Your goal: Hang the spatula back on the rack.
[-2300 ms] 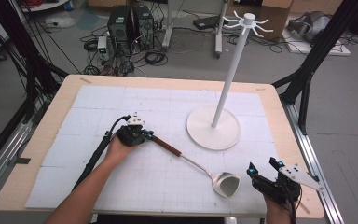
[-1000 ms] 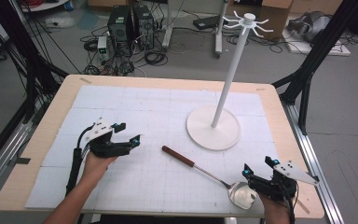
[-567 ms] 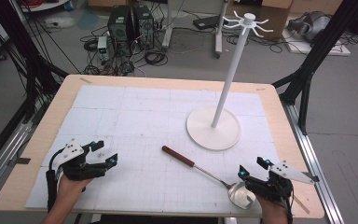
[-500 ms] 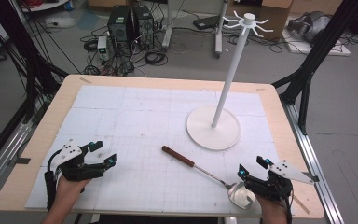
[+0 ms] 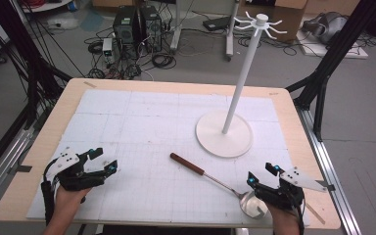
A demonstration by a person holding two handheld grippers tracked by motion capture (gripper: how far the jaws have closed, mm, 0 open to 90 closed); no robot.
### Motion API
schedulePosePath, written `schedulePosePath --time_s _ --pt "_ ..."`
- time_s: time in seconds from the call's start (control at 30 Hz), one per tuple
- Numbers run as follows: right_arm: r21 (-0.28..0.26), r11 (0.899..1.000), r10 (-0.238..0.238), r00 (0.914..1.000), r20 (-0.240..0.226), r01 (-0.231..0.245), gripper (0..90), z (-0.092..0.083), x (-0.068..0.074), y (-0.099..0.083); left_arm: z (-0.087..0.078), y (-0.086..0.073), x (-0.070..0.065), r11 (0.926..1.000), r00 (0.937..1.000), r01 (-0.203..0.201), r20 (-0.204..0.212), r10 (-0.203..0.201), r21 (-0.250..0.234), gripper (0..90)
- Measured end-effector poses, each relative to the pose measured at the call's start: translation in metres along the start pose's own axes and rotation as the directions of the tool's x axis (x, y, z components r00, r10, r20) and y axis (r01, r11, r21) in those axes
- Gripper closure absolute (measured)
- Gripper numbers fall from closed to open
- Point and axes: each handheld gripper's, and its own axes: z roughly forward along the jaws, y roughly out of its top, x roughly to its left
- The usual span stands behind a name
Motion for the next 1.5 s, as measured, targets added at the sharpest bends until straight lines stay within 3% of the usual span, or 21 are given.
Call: schedulePosePath --time_s 0.43,0.7,0.83,0.97,1.07,1.5 --pt "0.02 0.999 -0.035 0.9986 -0.038 0.036 26.8 0.012 0.005 0.006 0.002 -0.004 -0.003 0.9998 0.9999 -0.008 0.014 0.007 0.019 22.1" --pt "0.072 0.994 -0.074 0.9897 -0.123 0.084 22.6 0.021 0.016 0.009 0.005 -0.005 -0.008 0.9993 0.9994 -0.014 0.034 0.013 0.034 22.1" --pt "0.112 0.983 -0.123 0.9792 -0.161 0.142 25.3 0.029 0.024 0.014 0.006 -0.005 -0.009 0.9992 0.9991 -0.015 0.039 0.014 0.038 22.1" --pt "0.151 0.975 -0.13 0.9693 -0.209 0.163 28.8 0.035 0.029 0.015 0.005 -0.005 -0.009 0.9992 0.9991 -0.012 0.041 0.01 0.038 22.1" --pt "0.198 0.962 -0.141 0.9614 -0.236 0.19 31.1 0.038 0.03 0.013 0.004 -0.005 -0.009 0.9994 0.9992 -0.007 0.039 0.006 0.034 22.1" --pt "0.29 0.93 -0.132 0.9395 -0.316 0.228 32.3 0.047 0.033 0.008 0.005 -0.005 -0.008 0.9995 0.9993 -0.003 0.037 0.002 0.033 22.3"
